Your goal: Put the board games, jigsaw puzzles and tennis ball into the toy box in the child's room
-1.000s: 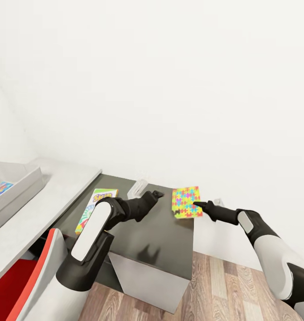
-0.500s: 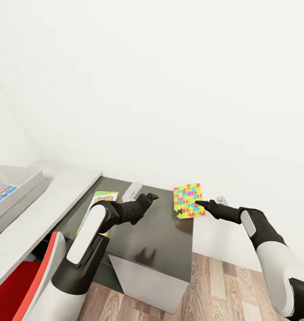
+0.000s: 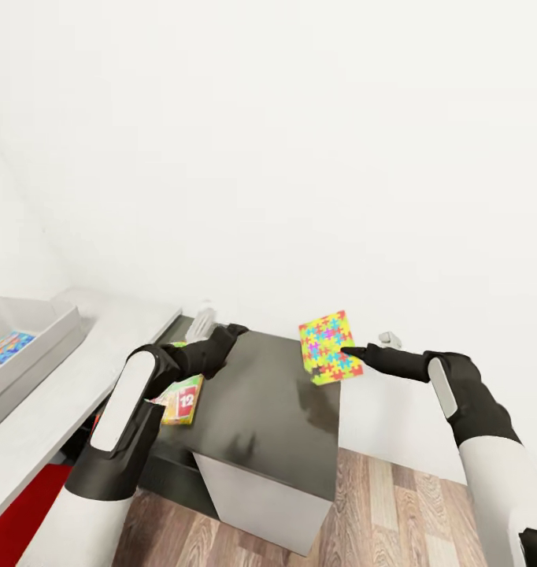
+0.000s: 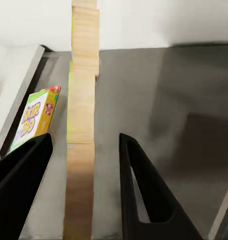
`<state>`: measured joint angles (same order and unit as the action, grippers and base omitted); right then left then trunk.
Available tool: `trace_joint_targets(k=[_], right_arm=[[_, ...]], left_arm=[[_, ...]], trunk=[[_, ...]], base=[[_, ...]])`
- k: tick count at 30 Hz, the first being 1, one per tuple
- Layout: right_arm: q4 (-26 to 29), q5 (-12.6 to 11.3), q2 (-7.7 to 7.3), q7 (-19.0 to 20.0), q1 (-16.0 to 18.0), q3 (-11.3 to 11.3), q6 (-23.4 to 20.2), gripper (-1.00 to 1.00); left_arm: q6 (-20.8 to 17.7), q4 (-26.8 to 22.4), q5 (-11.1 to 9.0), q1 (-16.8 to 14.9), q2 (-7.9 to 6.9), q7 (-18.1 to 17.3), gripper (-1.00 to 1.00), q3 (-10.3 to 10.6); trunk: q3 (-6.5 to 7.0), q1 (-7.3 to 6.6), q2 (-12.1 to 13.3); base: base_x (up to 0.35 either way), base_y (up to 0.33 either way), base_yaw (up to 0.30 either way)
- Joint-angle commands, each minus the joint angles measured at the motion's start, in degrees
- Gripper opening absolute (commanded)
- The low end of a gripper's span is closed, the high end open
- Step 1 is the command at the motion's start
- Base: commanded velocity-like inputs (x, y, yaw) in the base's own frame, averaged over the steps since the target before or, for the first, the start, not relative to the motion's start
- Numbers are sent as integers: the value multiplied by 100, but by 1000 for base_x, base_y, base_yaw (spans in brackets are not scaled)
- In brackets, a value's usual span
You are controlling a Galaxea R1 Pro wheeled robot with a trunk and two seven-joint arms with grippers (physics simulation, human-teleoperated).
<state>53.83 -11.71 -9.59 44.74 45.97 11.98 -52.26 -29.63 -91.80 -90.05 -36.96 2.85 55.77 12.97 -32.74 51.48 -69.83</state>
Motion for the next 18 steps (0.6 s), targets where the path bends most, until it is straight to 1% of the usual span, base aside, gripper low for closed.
trace_joint_targets(k=[1, 3, 4, 5, 6, 9, 10, 13, 14, 15, 16, 17, 18], right_arm=[[386, 18, -12, 18, -82, -18, -239, -100], [1358, 6, -28, 14, -379, -35, -674, -100], [1616, 5, -29, 13, -456, -37, -752, -100], [2120, 14, -34, 9, -600, -47, -774, -100], [2511, 22, -34, 6, -714, -57, -774, -100], [2957, 34, -40, 2, -852, -66, -774, -100], [3021, 38, -44, 1, -872, -68, -774, -100], [3191, 50, -53, 0, -929, -73, -774, -100], [3273, 51, -54, 0, -982, -78, -774, -100], [3402, 46, -61, 3, -1065, -83, -774, -100], [3485, 44, -64, 4, -1116, -84, -774, -100], [3626, 36, -79, 7, -1236, -60, -774, -100], [3715, 25, -118, 11, -1324, -30, -774, -100]], left_arm=[[-31, 0, -34, -93, -12, 23, 100, -48], [-48, 13, -37, -305, -1, 5, 100, -53], [-50, 14, -37, -351, 2, 1, 100, -47], [-69, 13, -38, -437, -7, 17, 100, -38], [-112, 5, -38, -503, -33, 33, 100, -36], [-270, 8, -39, -571, -66, 52, 100, -64], [-309, 9, -37, -580, -67, 53, 100, -66], [-408, 16, -38, -650, -21, 61, 100, -35], [-433, 18, -39, -719, 19, 61, 100, 31], [-448, 19, -49, -780, 67, 59, 100, 161], [-453, 20, -59, -802, 90, 57, 100, 239], [-456, 28, -74, -836, 149, 43, 100, 381], [-459, 35, -71, -869, 206, 42, 100, 481]], trunk=[[13, -22, 38], [49, -66, 119], [66, -88, 159], [84, -110, 199], [102, -132, 239], [156, -198, 359], [174, -220, 399], [228, -286, 520], [246, -308, 560], [264, -330, 600], [282, -352, 640], [300, -374, 680], [318, -396, 720]], base=[[0, 0, 0], [0, 0, 0], [0, 0, 0], [0, 0, 0], [0, 0, 0], [0, 0, 0], [0, 0, 0], [0, 0, 0], [0, 0, 0], [0, 0, 0], [0, 0, 0], [0, 0, 0], [0, 0, 0]])
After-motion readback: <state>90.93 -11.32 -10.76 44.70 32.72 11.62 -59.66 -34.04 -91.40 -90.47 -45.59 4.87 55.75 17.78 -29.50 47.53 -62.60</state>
